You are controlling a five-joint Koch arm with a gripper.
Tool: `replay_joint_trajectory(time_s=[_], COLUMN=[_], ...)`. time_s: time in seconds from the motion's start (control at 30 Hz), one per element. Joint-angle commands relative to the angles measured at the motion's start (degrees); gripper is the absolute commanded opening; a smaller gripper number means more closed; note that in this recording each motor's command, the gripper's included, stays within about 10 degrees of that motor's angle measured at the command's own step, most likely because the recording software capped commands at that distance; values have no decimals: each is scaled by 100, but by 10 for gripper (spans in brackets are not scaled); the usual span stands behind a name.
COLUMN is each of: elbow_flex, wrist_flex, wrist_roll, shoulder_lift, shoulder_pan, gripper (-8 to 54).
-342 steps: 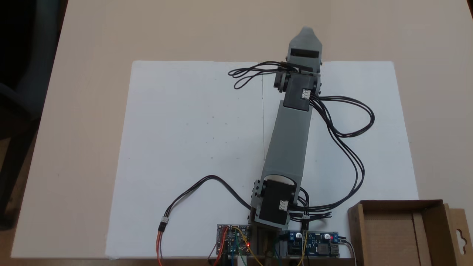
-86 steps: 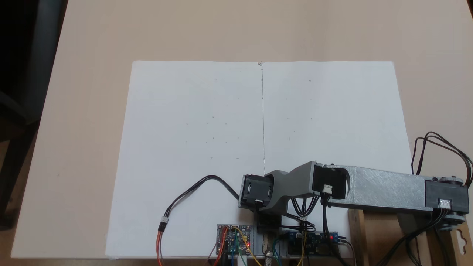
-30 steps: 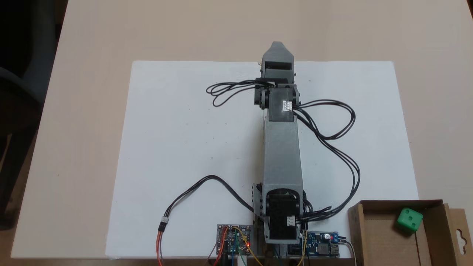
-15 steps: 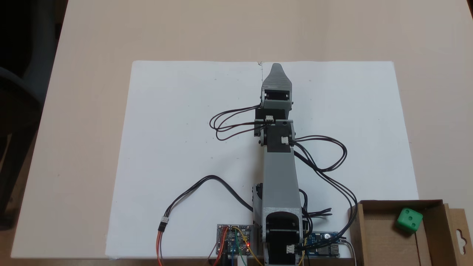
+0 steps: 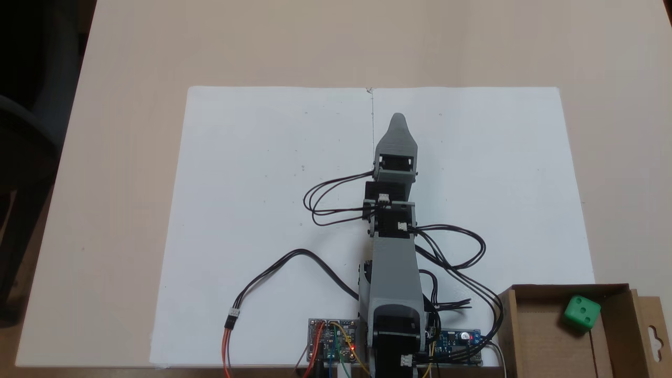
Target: Grasp a green dice and put it in the bin.
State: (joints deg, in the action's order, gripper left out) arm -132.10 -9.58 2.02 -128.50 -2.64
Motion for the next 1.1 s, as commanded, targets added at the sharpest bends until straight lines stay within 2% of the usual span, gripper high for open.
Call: replay_joint_trajectory(time_s=[0.0, 0.27, 0.67, 0.97, 1.07], elbow_flex=[-62, -1477, -2995, -3030, -3030], wrist_flex=[-965, -2178, -3795, -5685, -5685], wrist_roll=[149, -396, -439, -439, -457], shoulder_lift=[-316, -308, -501, -703, -703], shoulder_pan=[-35, 62, 123, 114, 26], gripper=[434, 432, 434, 446, 446])
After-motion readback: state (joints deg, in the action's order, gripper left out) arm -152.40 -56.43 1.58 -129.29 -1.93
